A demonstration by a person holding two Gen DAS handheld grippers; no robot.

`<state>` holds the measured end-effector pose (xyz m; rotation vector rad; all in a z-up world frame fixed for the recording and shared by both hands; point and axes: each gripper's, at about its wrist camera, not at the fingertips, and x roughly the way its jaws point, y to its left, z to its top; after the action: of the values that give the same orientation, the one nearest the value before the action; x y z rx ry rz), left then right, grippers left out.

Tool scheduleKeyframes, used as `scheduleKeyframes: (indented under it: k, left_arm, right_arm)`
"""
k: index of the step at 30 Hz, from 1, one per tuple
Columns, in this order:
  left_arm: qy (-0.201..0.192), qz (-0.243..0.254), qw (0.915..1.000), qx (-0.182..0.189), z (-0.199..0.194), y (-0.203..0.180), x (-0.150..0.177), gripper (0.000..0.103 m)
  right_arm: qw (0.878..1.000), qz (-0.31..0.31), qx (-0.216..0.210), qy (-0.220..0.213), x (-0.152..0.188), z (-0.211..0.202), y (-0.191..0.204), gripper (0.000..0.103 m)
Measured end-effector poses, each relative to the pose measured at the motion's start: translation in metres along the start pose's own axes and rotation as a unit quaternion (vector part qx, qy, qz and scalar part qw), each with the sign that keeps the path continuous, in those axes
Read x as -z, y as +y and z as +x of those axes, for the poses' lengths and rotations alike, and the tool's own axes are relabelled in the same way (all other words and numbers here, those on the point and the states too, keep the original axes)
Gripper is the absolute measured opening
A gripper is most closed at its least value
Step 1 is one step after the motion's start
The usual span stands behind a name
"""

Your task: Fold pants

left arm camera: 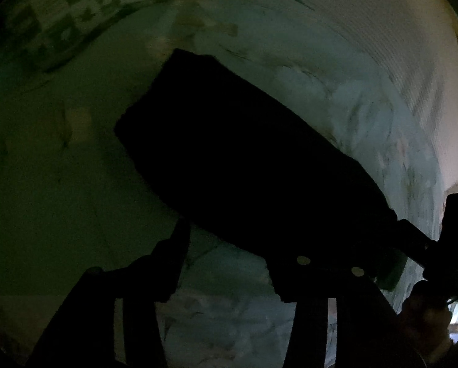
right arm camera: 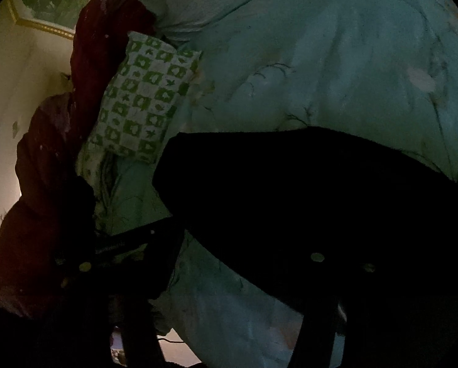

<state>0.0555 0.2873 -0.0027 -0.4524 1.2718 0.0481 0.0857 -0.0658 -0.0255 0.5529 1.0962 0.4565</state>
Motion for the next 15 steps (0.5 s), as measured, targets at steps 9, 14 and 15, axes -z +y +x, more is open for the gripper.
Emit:
scheduleKeyframes:
  k: [9, 14, 15]
  left_arm:
    - [0.001, -0.064, 0.9979, 0.011, 0.009, 0.044, -0.016, 0.051]
    - [0.003, -0.094, 0.9951, 0.030, 0.019, 0.058, -0.022, 0.051]
    - [0.003, -0.100, 0.9944, 0.034, 0.021, 0.061, -0.023, 0.051]
  right_arm:
    - [0.998, -0.062, 0.009, 0.025, -0.048, 0.044, 0.022, 0.061]
    - [0.992, -0.112, 0.022, 0.046, -0.079, 0.079, 0.038, 0.061]
    - [0.991, -0.123, 0.022, 0.053, -0.083, 0.086, 0.043, 0.061]
